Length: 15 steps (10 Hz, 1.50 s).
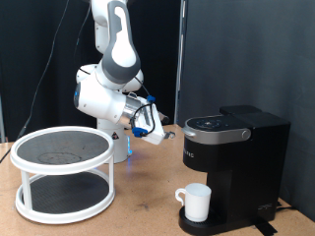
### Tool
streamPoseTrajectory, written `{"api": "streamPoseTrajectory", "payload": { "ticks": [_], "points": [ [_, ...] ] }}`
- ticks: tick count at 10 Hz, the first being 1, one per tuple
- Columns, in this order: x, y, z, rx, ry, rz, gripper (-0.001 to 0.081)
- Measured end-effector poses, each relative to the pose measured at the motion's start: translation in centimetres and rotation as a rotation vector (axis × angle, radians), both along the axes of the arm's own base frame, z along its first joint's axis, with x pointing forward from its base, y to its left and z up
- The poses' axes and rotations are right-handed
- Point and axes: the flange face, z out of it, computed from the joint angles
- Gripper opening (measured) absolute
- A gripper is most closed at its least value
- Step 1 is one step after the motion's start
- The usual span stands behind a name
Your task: Make a cup of coffee with the keurig machine
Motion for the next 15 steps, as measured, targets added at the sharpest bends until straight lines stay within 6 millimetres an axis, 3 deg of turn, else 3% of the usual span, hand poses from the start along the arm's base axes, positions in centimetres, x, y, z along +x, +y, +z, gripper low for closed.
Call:
{"api": "streamPoseTrajectory", "payload": {
  "ticks": [2, 5, 10, 11, 13, 15],
  "points": [
    [-0.3, 1.0, 0.9, 0.044, -0.079, 0.091, 0.0734],
    [-0.9, 2.5, 4.8, 0.136, -0.197, 0.177, 0.0734],
    [-1.1, 3.4, 11.4, 0.207, -0.276, 0.166, 0.0734],
    [-1.3, 3.5, 12.5, 0.208, -0.282, 0.162, 0.0734],
    [-1.1, 3.7, 12.5, 0.186, -0.279, 0.158, 0.0734],
    [-0.1, 4.9, 14.4, 0.024, -0.295, 0.177, 0.0734]
  ]
}}
